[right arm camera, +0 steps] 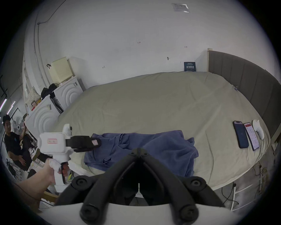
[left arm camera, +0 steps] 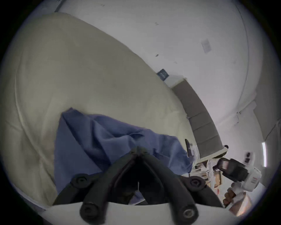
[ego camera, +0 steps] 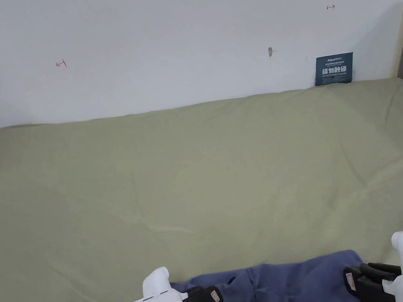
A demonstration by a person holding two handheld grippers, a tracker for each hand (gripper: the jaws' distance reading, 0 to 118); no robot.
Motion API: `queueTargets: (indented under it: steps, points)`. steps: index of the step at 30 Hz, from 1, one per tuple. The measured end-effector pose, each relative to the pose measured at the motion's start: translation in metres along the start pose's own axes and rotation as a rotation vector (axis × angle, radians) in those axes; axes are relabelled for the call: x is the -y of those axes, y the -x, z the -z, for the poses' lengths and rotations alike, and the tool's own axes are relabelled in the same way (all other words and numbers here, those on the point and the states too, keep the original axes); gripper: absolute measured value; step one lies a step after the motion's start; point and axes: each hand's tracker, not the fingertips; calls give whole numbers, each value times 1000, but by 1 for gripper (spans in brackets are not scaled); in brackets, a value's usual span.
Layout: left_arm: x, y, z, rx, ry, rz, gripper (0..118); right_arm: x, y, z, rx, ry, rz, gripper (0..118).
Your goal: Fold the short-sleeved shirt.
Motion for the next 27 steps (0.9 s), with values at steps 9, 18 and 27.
queueTargets:
  steps: [9,18,27]
  points:
    - [63,-30,43,25,55,15,0,0,-1,-4,-3,-11,4,1]
    - [80,-48,61,29,82,5,0,6,5,0,-15,10,0,1]
    - [1,-14,-26,121,72,53,66,-2,14,1,-26,-1,-22,1]
